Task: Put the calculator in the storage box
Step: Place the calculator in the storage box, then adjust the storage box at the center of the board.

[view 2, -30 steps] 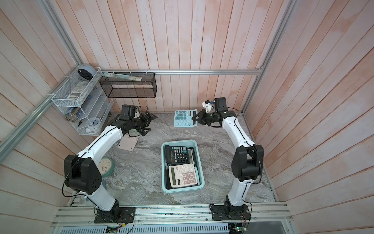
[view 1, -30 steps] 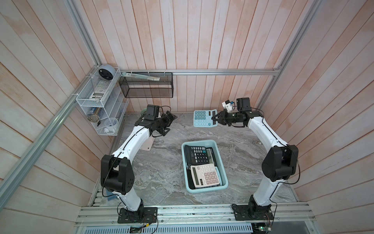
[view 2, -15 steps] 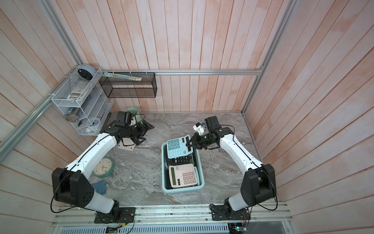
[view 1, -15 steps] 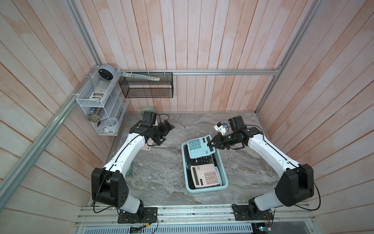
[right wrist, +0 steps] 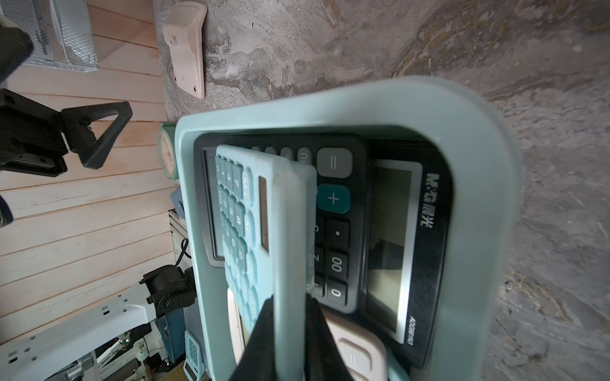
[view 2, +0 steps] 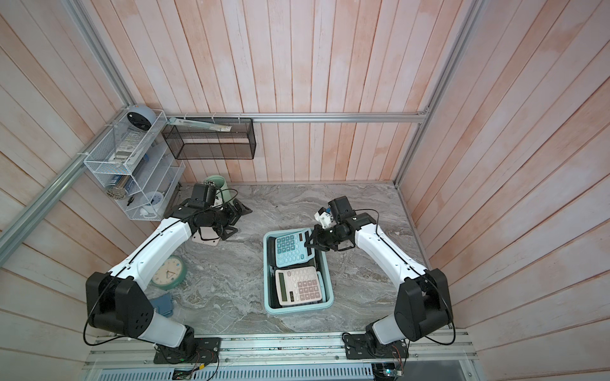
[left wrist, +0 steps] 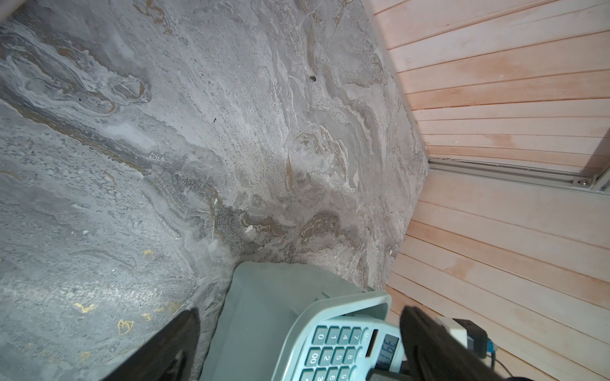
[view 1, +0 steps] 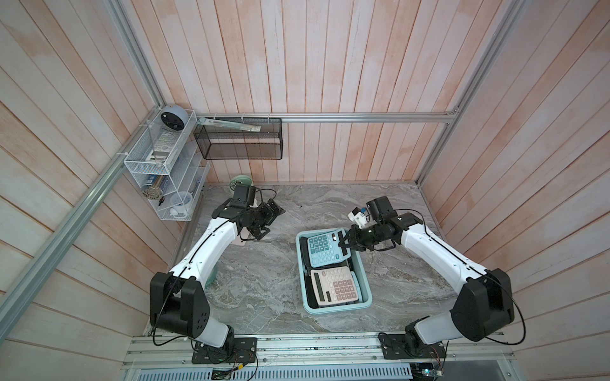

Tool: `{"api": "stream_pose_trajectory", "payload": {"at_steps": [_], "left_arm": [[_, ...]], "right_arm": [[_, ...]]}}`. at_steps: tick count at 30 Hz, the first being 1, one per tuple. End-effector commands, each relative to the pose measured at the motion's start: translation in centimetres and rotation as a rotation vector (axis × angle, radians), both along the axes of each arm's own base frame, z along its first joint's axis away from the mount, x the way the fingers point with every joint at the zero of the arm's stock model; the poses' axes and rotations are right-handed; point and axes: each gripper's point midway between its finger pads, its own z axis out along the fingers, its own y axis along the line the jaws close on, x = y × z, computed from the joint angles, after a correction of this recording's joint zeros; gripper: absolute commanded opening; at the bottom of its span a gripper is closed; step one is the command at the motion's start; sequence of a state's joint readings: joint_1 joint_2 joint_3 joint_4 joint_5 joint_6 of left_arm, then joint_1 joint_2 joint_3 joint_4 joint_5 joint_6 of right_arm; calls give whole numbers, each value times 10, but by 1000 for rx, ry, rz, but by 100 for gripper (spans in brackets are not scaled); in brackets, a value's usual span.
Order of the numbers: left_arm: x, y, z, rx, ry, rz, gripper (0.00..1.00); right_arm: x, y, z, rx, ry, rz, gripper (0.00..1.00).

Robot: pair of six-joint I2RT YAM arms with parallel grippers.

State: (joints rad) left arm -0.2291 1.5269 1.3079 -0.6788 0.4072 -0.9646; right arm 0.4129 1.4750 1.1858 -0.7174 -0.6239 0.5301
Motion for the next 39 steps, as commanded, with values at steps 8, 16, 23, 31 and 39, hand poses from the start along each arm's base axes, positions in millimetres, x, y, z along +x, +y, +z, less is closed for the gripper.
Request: {"api": "stream_pose_trajectory", "payload": {"at_steps": [8, 16, 23, 31, 39], "left_arm": [[-12, 1, -2, -1, 23, -4, 100], [-58, -21, -7, -14, 167, -101, 100], [-69, -38, -6, -65, 223, -138, 100], [-77, -81, -7, -106, 263, -229, 100], [-79, -95, -15, -111, 287, -256, 100]], "right_arm": [[8, -21, 23, -152, -44, 13, 35], [10, -38, 33, -239, -18, -7, 45], [-3, -53, 27, -263, 13, -10, 46], [-30, -64, 10, -257, 44, 18, 58], [-47, -55, -8, -164, 99, 31, 64]]}}
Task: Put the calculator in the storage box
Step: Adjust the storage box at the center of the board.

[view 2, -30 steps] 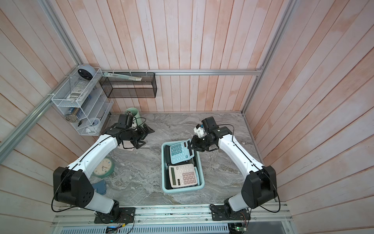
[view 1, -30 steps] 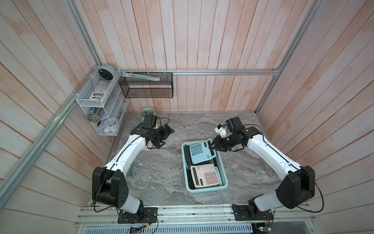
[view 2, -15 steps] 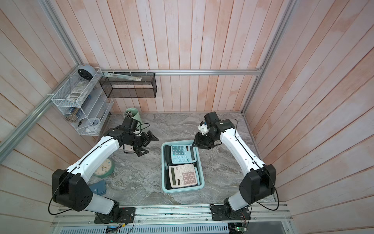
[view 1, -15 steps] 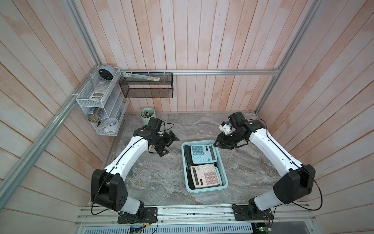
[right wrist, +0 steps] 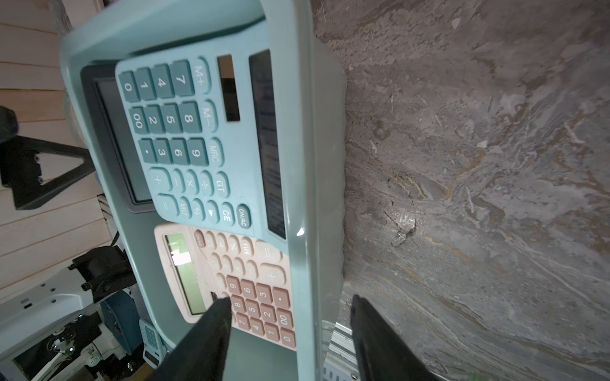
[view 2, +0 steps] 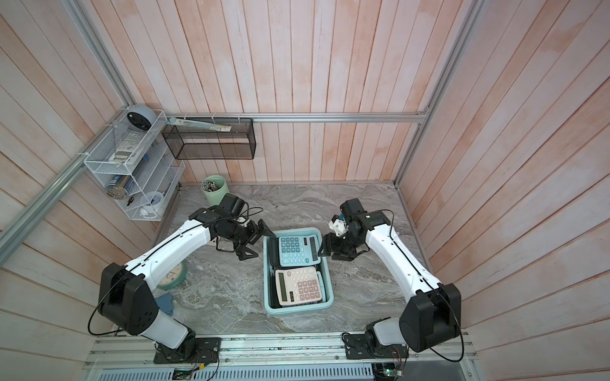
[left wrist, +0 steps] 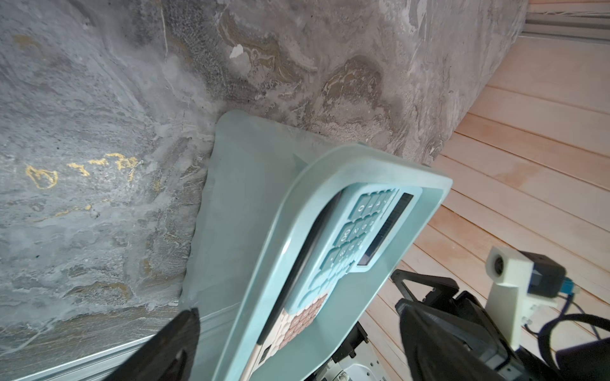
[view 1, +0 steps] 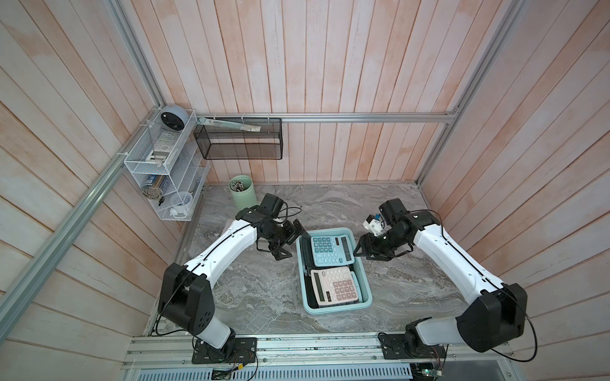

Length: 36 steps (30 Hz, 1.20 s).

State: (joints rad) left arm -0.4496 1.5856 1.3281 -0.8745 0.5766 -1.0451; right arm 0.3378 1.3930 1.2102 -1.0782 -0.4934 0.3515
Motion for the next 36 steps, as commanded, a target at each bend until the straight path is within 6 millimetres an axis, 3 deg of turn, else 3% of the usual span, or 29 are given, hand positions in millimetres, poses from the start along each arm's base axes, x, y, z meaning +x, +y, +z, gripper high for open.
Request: {"api": "stream_pose_trajectory", "payload": {"at_steps": [1, 12, 25, 36], "left_arm": [[10, -11, 13, -45, -30, 1, 100], [28, -29, 24, -160, -52, 63, 100], [48, -48, 32, -204, -67, 54, 100], [62, -76, 32, -248, -52, 8, 100]], "right_arm": [[-5, 8, -3, 64, 26, 2, 64], [4, 19, -3, 118, 38, -14, 63], [38, 30, 8, 162, -3, -63, 61], [75, 5, 15, 180, -37, -185, 60]]}}
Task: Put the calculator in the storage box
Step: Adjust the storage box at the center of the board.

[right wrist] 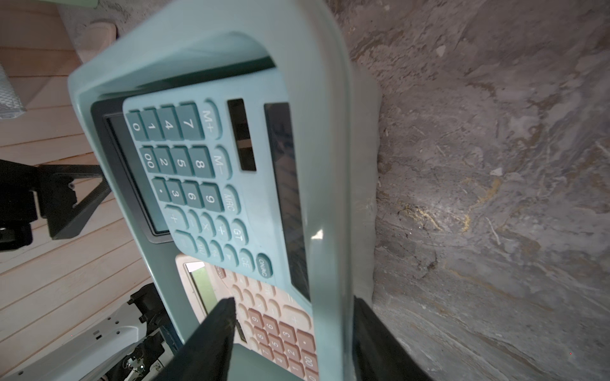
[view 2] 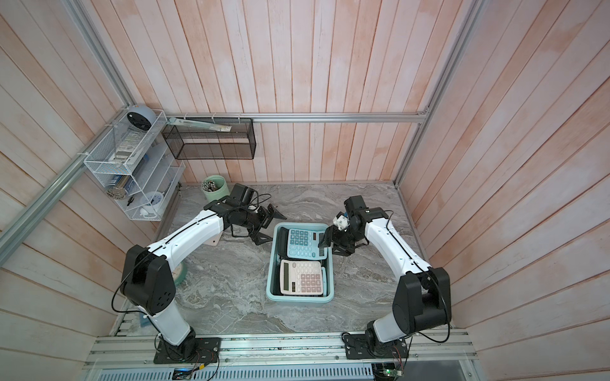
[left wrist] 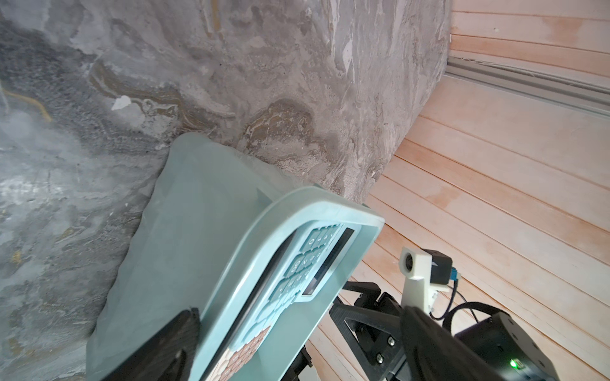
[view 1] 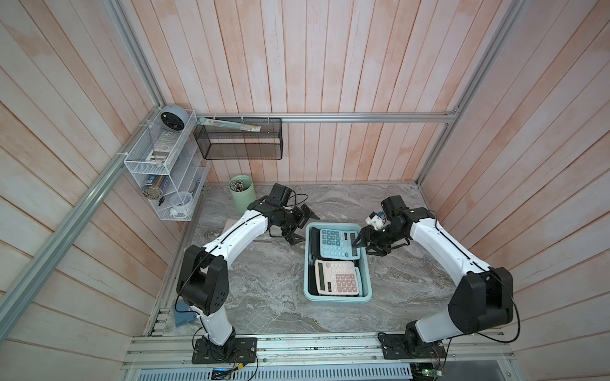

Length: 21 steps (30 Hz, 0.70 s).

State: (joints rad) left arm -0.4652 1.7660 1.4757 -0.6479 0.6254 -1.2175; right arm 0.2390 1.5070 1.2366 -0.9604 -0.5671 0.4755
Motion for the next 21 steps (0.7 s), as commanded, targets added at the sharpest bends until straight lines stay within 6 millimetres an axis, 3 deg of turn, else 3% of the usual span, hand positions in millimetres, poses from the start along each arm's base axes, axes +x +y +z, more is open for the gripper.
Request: {"api": "stream_pose_trajectory", "payload": {"at_steps": [1, 6, 10, 15, 21], "left_arm": [[-2, -29, 19, -101, -24, -77, 100], [5, -12, 11, -32, -33, -81, 100], [18, 28, 3, 114, -60, -75, 100], [43, 100, -10, 357, -107, -45, 100], [81, 207, -30, 718, -141, 58, 100]], "right_arm": [[31, 7, 26, 84, -104, -18, 60], [39, -11, 23, 12, -89, -57, 60], [43, -24, 26, -48, -102, -76, 61], [55, -17, 50, -7, -178, -57, 61], [69, 6, 74, 69, -260, -3, 61]]}}
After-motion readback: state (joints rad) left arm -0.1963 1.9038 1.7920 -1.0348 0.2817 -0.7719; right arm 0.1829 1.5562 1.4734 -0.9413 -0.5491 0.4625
